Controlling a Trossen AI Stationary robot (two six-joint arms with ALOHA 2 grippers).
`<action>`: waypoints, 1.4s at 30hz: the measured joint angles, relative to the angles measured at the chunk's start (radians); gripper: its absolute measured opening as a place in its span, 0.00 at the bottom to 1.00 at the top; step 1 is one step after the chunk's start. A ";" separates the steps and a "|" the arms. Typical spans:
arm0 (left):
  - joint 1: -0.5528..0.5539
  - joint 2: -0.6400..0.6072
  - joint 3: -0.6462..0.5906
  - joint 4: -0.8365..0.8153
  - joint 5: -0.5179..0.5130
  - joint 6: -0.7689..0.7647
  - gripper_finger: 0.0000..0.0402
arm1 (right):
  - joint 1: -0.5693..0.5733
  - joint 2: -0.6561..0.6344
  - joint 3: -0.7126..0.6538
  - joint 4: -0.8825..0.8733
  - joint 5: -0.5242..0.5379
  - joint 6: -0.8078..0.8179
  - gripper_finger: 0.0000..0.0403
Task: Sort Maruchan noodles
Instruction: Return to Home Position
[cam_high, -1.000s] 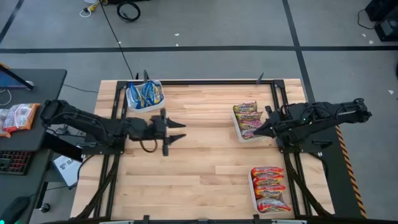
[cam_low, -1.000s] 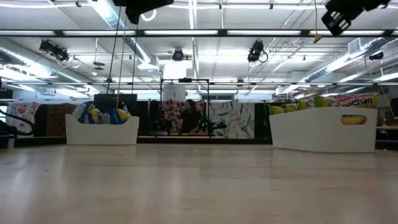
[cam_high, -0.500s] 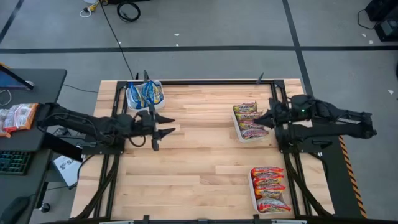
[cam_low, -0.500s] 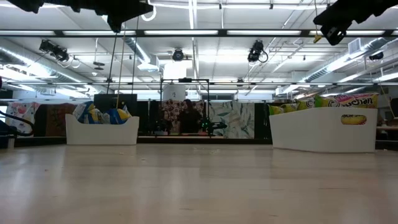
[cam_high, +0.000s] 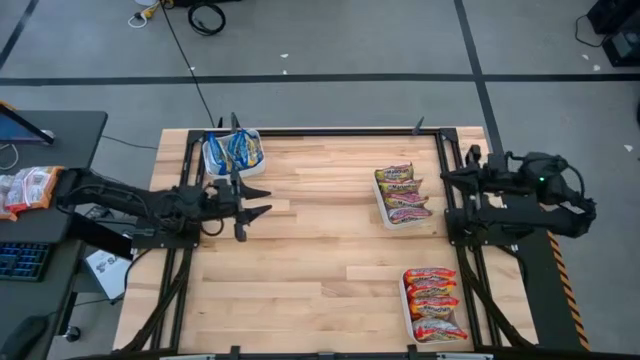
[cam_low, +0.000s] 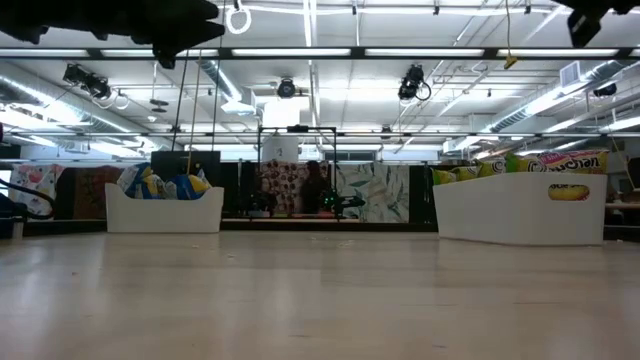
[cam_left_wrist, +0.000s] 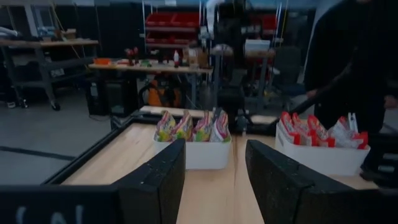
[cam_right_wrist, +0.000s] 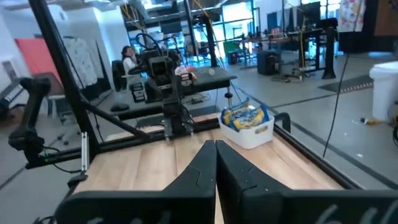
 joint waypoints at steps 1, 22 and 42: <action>0.000 -0.021 -0.014 0.012 0.000 -0.001 0.43 | 0.001 -0.020 -0.001 -0.016 -0.001 0.010 0.01; -0.066 -0.340 -0.330 0.200 -0.091 -0.030 0.43 | 0.057 -0.068 -0.303 0.411 -0.087 0.058 0.01; -0.074 -0.742 -0.343 -0.284 -0.079 -0.086 0.43 | 0.144 -0.069 -0.571 0.749 -0.007 0.078 0.01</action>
